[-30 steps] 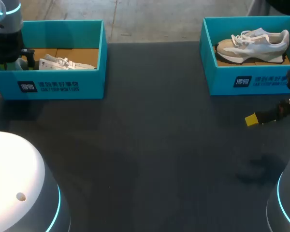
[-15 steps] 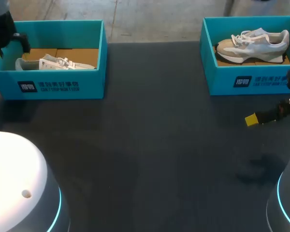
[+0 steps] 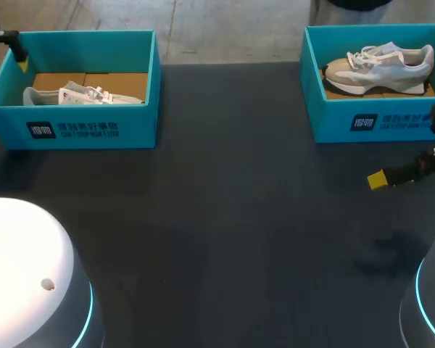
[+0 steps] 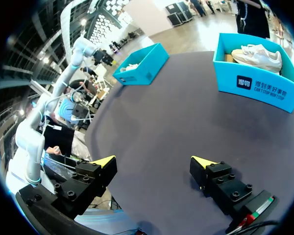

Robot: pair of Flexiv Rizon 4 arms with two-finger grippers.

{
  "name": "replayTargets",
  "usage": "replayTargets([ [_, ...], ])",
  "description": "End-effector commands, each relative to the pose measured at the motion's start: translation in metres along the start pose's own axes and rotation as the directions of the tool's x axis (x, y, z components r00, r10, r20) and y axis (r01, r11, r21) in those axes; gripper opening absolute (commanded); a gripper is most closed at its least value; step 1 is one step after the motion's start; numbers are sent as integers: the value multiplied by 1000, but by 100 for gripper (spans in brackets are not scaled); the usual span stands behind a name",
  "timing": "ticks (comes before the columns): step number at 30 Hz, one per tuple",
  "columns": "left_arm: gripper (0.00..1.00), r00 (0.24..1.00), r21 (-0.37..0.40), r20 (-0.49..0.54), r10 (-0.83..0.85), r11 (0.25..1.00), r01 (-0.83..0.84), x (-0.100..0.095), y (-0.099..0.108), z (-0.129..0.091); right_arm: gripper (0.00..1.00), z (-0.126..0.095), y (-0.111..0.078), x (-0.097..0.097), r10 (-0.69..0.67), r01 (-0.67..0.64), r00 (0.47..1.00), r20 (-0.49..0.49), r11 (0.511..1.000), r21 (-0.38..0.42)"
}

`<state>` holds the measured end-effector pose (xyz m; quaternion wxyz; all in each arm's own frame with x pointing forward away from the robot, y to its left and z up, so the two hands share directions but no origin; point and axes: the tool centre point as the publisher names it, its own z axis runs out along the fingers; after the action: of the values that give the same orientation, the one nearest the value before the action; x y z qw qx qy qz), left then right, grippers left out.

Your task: Take the shoe out of the shoebox, open the shoe tongue, remove and reinsert the insole, then place the shoe into the shoebox

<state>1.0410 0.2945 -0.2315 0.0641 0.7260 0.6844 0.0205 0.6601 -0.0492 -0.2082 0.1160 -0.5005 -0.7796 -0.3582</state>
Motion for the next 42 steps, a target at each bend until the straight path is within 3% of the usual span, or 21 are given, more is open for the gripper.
replayTargets([
  [1,100,999,19,47,28,999,-29,5,-4,-13,100,1,0,0,1,-1,1000,3,1000,1],
  [14,100,999,19,47,28,999,-29,5,-4,-13,100,1,0,0,1,-1,1000,3,1000,1],
  [17,100,999,19,47,28,999,-29,5,-4,-13,100,-15,16,-20,-28,28,1000,2,1000,11],
  [21,100,999,19,47,28,999,-29,5,-4,-13,100,-37,34,-50,27,-27,999,22,1000,-3],
  [30,100,999,19,47,28,999,-29,5,-4,-13,100,-79,74,-109,120,-127,980,161,991,39],
  [42,100,999,19,47,28,999,-29,5,-4,-13,100,-105,140,-157,39,-93,935,351,986,139],
])
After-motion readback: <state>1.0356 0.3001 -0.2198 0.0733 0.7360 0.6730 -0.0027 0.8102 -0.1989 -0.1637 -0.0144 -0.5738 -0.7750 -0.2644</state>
